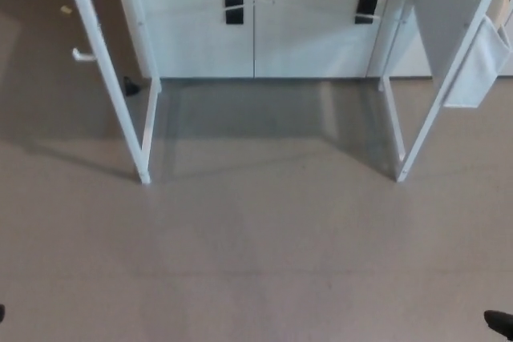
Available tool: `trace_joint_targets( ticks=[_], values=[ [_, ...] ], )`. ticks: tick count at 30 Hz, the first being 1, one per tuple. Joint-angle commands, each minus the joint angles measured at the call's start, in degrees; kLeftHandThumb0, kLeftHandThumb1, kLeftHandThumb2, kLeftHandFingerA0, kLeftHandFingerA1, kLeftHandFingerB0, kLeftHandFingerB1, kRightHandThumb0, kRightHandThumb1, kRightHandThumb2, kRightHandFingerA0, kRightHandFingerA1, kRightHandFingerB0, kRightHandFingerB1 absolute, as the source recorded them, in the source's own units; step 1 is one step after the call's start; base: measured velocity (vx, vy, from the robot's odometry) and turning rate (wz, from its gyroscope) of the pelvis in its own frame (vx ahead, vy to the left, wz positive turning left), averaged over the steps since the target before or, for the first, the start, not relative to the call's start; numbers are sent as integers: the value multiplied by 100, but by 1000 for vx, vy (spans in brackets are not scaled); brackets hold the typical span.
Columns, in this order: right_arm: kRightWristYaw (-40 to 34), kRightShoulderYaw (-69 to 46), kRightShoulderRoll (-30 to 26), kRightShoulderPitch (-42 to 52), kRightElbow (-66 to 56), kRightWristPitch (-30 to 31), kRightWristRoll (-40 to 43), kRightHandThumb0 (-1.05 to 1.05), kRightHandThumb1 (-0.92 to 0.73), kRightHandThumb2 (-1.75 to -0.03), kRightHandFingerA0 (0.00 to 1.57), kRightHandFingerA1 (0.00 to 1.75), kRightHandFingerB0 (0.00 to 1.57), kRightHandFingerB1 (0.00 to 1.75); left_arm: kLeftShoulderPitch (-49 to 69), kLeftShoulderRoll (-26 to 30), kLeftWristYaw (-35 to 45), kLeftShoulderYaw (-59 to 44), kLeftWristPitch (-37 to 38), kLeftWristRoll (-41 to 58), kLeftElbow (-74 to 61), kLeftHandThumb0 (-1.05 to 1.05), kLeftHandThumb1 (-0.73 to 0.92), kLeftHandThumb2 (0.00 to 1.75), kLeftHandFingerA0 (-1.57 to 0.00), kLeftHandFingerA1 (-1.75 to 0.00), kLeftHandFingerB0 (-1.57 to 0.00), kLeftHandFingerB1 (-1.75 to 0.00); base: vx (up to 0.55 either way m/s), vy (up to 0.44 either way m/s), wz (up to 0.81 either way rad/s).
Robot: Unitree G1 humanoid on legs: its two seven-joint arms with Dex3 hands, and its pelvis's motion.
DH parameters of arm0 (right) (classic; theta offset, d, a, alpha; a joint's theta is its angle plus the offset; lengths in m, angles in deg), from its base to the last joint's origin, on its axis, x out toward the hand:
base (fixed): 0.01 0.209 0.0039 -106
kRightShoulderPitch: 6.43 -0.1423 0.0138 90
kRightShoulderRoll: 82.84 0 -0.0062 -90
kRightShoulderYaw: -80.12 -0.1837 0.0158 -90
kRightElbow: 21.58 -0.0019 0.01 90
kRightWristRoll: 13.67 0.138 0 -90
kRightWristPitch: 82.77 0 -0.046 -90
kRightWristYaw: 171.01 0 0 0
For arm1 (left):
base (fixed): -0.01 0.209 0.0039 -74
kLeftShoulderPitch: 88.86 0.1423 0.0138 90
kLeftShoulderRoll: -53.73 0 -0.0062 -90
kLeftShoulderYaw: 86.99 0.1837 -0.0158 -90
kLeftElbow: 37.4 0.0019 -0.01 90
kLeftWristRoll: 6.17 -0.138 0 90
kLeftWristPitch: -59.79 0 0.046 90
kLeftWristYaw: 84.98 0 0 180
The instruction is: The robot walks towards a desk on which an eraser is kept on the left hand side and a container is kept on the right hand side. The robot picks up the eraser using its left hand and places it in the container.
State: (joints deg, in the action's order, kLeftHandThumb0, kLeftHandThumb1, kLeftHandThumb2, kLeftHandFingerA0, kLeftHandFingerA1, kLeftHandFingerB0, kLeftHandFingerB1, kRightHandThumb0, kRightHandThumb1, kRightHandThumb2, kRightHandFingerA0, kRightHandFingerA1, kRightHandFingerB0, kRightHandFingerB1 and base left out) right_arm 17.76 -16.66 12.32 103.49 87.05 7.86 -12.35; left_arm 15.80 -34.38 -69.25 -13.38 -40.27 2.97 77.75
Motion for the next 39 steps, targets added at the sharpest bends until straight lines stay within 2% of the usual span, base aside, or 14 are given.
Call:
trace_joint_targets(
  ticks=[1,10,17,31,32,33,34,35,37,38,39],
  values=[
    [8,-8,-89,23,50,-159,-48,-14,-44,-88,38,60,21,51,16,40,-10,-32,251,-24,49,-18,61,61,-27,-37,-27,-33,313,-1,3],
    [3,-4,-43,182,35,-211,-43,-14,-44,-88,38,60,21,51,155,81,71,3,322,-46,56,-19,61,61,-26,-38,-26,-33,288,-187,2],
    [-11,57,-63,567,142,-485,-136,-14,-43,-88,38,60,22,52,519,109,166,118,487,-140,85,-19,64,62,-24,-38,-24,-33,299,-224,16],
    [143,90,-60,925,310,-713,-99,-15,-44,-88,35,58,19,50,613,216,226,251,1093,-295,761,-26,60,63,-24,-39,-25,-35,148,45,-3],
    [157,86,-70,885,446,-782,-92,-18,-62,-58,43,43,30,36,632,216,218,253,1021,-280,689,-25,60,63,-24,-39,-25,-34,55,33,9],
    [161,83,-73,852,548,-856,-90,-15,-44,-87,34,58,19,50,624,220,217,251,1027,-277,700,-25,60,62,-25,-39,-26,-35,62,14,10],
    [166,88,-74,884,487,-856,-86,-16,-43,-87,35,59,19,51,637,222,219,252,1016,-275,670,-23,61,63,-26,-38,-26,-34,96,-2,4],
    [173,102,-85,911,385,-832,-89,-15,-44,-88,34,58,18,50,618,208,200,227,980,-247,679,-16,43,87,-17,-51,-19,-50,91,-37,7],
    [187,101,-74,900,353,-828,-61,-14,-44,-88,34,58,18,50,590,220,221,222,985,-234,705,-16,43,87,-17,-51,-19,-50,33,-40,6],
    [190,100,-83,860,424,-853,-66,-15,-44,-88,34,58,18,50,590,228,248,221,972,-220,687,-24,59,62,-26,-39,-27,-34,111,-132,15],
    [155,97,-70,835,428,-799,-74,-15,-43,-88,35,58,18,50,582,225,255,218,942,-207,683,-25,59,63,-26,-38,-27,-34,161,-148,20]
  ],
)
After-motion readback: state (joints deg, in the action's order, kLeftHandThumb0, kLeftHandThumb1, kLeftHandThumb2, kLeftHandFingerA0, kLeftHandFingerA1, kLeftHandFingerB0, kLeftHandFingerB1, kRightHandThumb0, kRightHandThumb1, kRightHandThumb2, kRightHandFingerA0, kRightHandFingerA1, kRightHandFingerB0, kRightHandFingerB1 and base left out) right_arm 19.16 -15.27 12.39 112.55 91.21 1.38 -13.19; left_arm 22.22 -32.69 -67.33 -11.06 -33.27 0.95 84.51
